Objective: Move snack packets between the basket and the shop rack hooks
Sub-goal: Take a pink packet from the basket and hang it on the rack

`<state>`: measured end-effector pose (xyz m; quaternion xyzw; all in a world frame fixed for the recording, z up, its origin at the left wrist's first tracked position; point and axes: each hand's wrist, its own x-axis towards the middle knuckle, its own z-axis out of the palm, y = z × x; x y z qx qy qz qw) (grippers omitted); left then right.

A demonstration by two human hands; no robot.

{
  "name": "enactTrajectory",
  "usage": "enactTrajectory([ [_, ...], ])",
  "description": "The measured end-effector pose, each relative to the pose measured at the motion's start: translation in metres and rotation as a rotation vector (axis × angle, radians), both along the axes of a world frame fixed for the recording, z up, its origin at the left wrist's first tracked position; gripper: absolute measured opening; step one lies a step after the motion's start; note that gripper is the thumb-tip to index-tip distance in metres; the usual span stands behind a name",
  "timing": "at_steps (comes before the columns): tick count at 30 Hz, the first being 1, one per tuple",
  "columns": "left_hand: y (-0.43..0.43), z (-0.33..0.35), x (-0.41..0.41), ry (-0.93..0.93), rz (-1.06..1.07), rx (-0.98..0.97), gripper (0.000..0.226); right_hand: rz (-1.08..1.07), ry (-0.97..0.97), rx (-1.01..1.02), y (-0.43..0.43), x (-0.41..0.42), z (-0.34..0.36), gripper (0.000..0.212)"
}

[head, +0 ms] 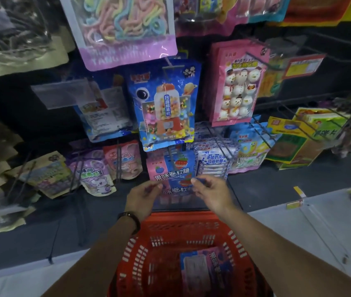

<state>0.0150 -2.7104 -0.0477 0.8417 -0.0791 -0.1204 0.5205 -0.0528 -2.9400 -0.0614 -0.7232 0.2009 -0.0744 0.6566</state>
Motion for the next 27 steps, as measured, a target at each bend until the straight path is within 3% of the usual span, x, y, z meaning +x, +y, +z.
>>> enactTrajectory([
  [3, -0.004, -0.005, 0.012, 0.048, -0.039, 0.009, 0.017, -0.012, 0.014, 0.035, -0.008, 0.024, -0.020, 0.071],
  [7, -0.011, -0.008, 0.031, 0.054, -0.032, -0.012, 0.027, -0.036, 0.024, -0.032, -0.010, 0.043, -0.010, 0.033],
  [9, -0.014, -0.011, 0.040, 0.074, -0.009, -0.025, 0.031, -0.050, 0.050, -0.067, -0.014, 0.053, -0.012, 0.036],
  [11, -0.018, -0.014, 0.047, 0.124, -0.007, -0.034, 0.020, -0.037, 0.106, -0.085, -0.019, 0.062, -0.020, 0.042],
  [15, -0.028, -0.015, 0.060, 0.161, 0.090, 0.015, 0.030, -0.066, 0.166, -0.143, -0.021, 0.078, -0.021, 0.031],
  [22, -0.035, -0.022, 0.077, 0.186, 0.181, 0.076, 0.028, -0.109, 0.252, -0.139, -0.014, 0.096, -0.011, 0.027],
  [25, -0.038, -0.025, 0.081, 0.221, 0.197, 0.129, 0.052, -0.141, 0.269, -0.169, -0.013, 0.102, -0.011, 0.029],
  [27, -0.043, -0.019, 0.078, 0.216, 0.234, 0.148, 0.049, -0.170, 0.268, -0.195, -0.012, 0.104, -0.012, 0.033],
])
